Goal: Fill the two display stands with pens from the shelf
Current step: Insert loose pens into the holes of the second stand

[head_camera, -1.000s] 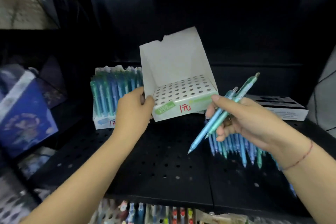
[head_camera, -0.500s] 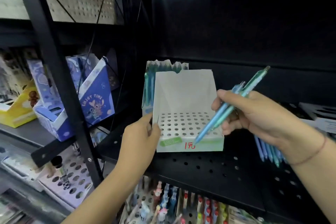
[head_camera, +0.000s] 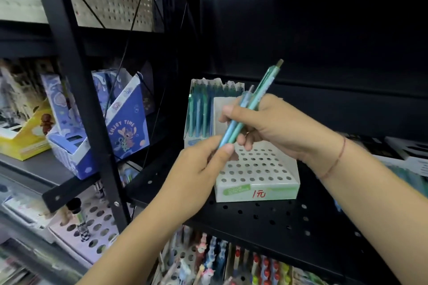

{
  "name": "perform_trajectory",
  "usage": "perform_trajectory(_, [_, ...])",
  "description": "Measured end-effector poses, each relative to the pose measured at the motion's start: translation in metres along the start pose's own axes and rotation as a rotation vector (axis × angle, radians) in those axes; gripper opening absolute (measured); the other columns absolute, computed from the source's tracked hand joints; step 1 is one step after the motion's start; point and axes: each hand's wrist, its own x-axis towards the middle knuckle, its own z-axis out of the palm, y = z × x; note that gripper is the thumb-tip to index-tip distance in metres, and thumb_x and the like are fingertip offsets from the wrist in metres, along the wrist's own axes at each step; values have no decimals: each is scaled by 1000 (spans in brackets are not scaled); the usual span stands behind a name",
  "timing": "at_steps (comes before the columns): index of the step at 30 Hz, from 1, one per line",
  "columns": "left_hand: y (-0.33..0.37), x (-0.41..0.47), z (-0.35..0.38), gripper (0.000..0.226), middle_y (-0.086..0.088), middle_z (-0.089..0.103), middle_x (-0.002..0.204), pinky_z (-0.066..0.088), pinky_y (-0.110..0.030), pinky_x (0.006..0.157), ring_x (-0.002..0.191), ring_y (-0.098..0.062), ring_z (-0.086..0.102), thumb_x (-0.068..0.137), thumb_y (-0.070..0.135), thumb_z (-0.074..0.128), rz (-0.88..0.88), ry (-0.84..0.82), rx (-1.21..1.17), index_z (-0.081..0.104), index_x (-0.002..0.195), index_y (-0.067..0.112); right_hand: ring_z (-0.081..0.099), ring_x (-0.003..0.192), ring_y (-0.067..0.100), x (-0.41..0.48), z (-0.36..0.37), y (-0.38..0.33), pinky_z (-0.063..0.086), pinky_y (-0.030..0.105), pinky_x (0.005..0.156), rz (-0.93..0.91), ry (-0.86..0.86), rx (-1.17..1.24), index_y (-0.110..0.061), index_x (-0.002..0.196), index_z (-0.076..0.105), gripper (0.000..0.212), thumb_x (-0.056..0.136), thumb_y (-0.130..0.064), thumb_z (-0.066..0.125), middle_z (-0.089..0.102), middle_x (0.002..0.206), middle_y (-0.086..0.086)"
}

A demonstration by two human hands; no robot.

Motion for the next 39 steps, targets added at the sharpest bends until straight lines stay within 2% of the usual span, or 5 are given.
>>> perform_trajectory(6, [-14,-1,-2,25,6,69,74,43,-16,67,68,-4,56,101,29,38,-89,286,-132,62,94,27,60,58,15,19,-4,10,55,24,55,-76,247,150,-3,111,55,27,88,-10,66,64,74,11])
perform_trajectory(12, [-28,-9,12,24,6,62,66,41,-14,60,61,-5,51,101,29,38,-136,393,-218,61,94,27,66,72,16,37,1,45,58,25,71,-27,303,-279,-16,103,49,15,93,-9,58,66,93,12])
perform_trajectory(24, [-45,-9,22,25,11,43,62,36,-18,57,56,-3,40,100,33,34,-171,326,-161,57,90,30,68,73,17,50,17,73,56,40,78,-70,282,-492,-10,92,63,6,92,-16,61,69,84,6])
perform_trajectory(32, [-49,-10,21,25,16,45,59,34,-22,61,59,-3,42,101,34,35,-181,287,-175,53,84,30,63,57,8,50,25,84,49,19,58,-6,230,-573,-22,66,53,26,89,-18,65,69,68,2])
perform_trajectory(39, [-42,-10,20,26,11,43,61,36,-17,54,57,-4,39,101,30,35,-147,293,-200,54,84,24,48,54,9,49,22,85,42,22,59,41,249,-612,-15,73,63,16,83,-23,71,61,64,-1])
